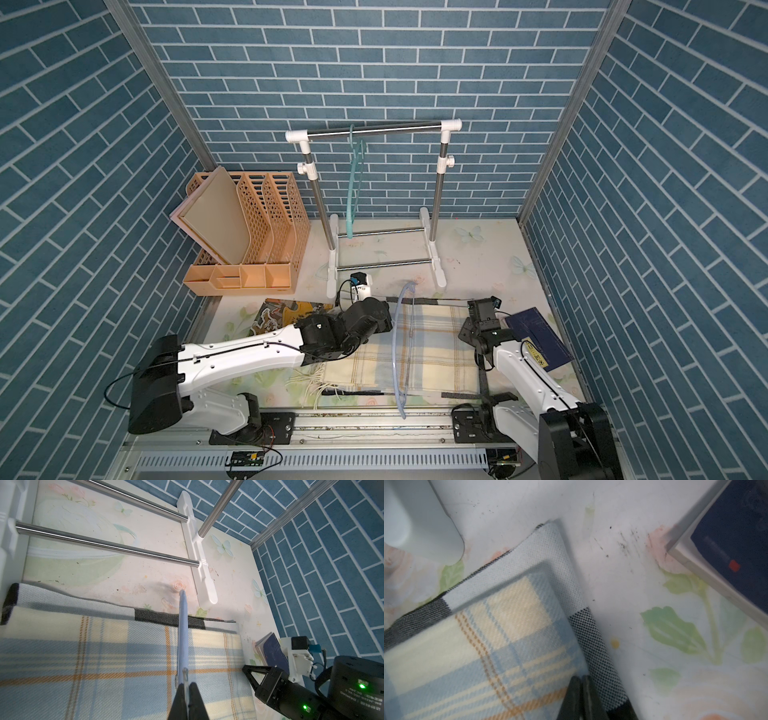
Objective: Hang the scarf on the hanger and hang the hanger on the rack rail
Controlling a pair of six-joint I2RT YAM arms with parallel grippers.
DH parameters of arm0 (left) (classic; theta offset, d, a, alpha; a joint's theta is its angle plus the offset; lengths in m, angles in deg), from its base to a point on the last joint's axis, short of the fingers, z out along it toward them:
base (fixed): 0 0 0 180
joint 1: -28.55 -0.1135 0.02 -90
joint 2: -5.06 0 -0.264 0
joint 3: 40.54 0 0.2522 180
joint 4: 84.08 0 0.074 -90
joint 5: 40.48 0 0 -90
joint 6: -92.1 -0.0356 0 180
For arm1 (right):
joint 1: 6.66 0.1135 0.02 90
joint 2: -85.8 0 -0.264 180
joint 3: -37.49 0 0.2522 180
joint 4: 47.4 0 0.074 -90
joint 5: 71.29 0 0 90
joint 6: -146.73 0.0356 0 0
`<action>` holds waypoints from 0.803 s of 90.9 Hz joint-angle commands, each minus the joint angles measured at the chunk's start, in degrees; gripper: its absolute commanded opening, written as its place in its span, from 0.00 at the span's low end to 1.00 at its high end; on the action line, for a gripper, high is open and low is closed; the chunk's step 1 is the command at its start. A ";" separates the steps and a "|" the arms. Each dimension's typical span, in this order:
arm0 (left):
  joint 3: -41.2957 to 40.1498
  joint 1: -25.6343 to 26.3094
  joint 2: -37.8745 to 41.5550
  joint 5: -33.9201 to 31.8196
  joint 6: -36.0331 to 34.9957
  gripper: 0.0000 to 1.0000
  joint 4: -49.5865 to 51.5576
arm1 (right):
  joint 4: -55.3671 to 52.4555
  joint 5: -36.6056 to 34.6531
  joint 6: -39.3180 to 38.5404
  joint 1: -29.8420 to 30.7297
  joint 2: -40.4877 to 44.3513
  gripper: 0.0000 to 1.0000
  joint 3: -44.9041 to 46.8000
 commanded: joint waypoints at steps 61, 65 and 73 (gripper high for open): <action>-2.75 0.42 2.21 -0.82 -2.35 0.00 -2.07 | -23.24 3.15 -11.83 -0.81 -10.97 0.54 -23.91; -2.85 0.43 2.21 -0.75 -2.81 0.00 -2.60 | -23.88 5.58 -14.96 -0.88 -12.39 0.60 -24.99; -3.32 0.43 2.23 -0.47 -3.88 0.00 -3.74 | -26.16 6.89 -17.98 -1.73 -15.84 0.63 -25.64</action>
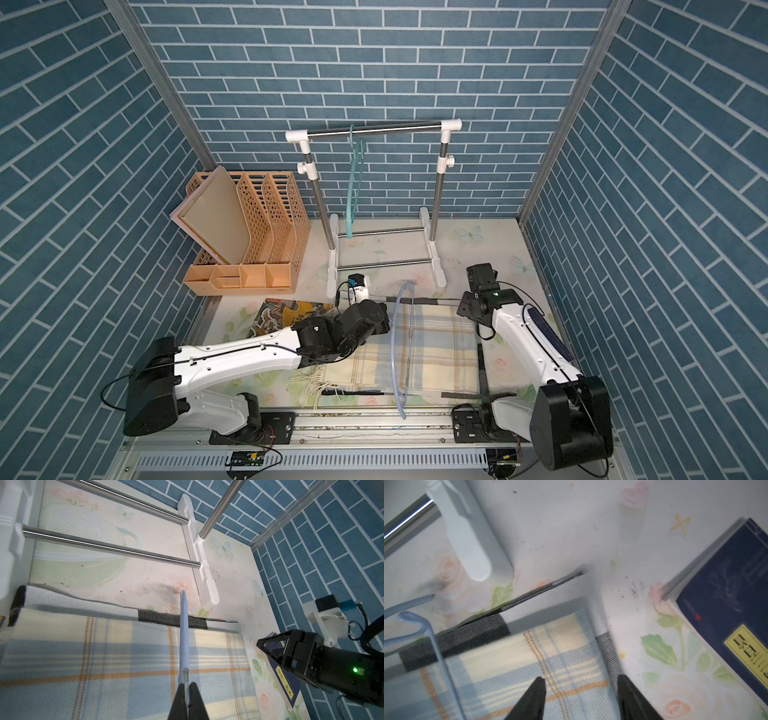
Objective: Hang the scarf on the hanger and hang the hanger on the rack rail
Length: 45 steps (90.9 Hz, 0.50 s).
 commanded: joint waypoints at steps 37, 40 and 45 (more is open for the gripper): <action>-3.19 0.31 0.92 2.84 -5.50 0.00 -6.41 | -5.75 7.79 -4.67 -5.90 -4.56 0.53 5.68; -3.34 0.31 0.89 2.97 -5.52 0.00 -6.62 | -6.07 7.45 -4.69 -5.94 -4.94 0.53 5.68; -3.62 0.32 0.92 3.04 -5.47 0.00 -7.11 | -6.13 7.40 -4.88 -5.94 -5.74 0.50 5.59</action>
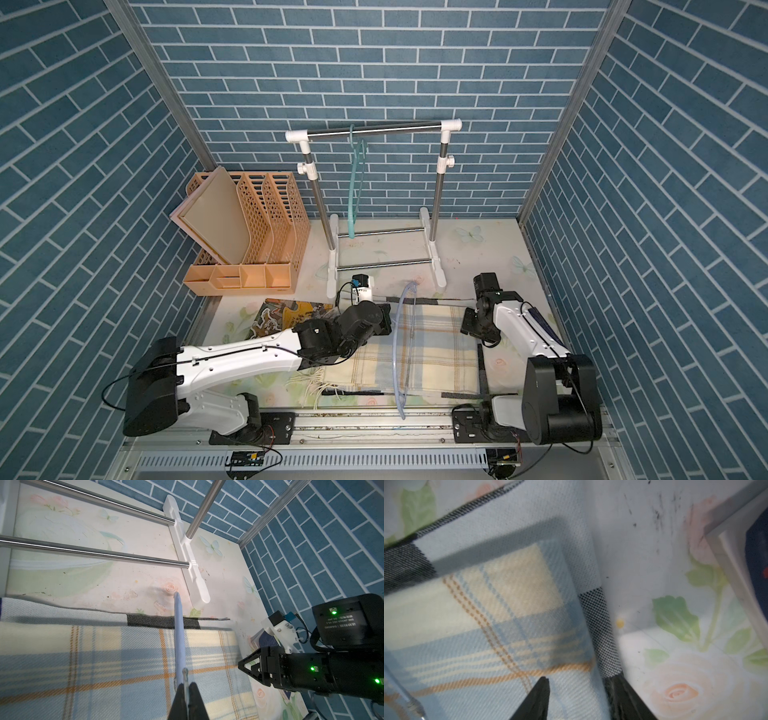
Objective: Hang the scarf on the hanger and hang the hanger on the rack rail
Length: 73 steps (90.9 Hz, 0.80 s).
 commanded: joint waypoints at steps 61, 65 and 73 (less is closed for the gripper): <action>-1.62 0.32 0.87 0.52 -0.67 0.00 -0.69 | -2.57 1.75 -0.15 0.17 2.34 0.00 -0.25; -1.65 0.32 0.94 0.21 -0.61 0.00 -0.50 | -2.98 4.16 -0.15 0.43 4.19 0.00 -0.68; -1.74 0.31 1.03 -0.28 -0.05 0.00 -0.13 | -4.09 6.93 -0.15 0.65 8.26 0.00 -1.48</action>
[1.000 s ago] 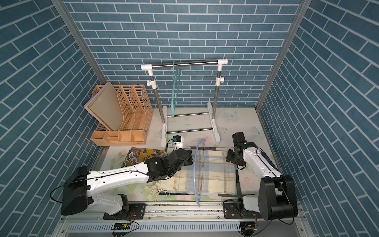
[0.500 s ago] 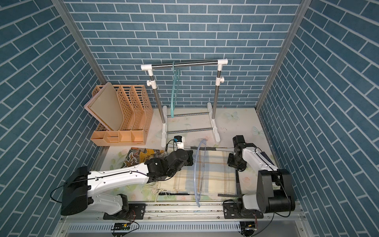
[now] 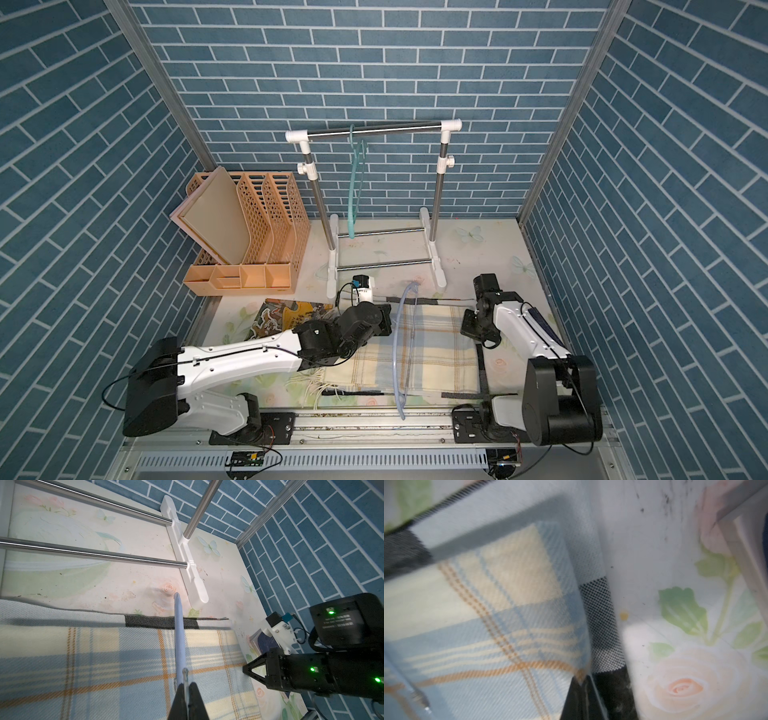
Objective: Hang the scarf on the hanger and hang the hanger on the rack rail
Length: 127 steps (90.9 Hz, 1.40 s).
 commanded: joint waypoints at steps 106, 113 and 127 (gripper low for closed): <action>-2.46 0.32 6.53 -3.57 4.18 0.00 2.58 | 63.61 18.35 32.69 32.04 -2.62 0.00 13.48; -2.42 0.32 6.53 -3.27 4.04 0.00 2.37 | 65.69 18.41 32.60 33.69 -3.12 0.00 13.13; -2.14 0.32 6.65 -3.02 4.00 0.00 2.32 | 67.64 18.52 32.26 36.16 -4.55 0.00 11.41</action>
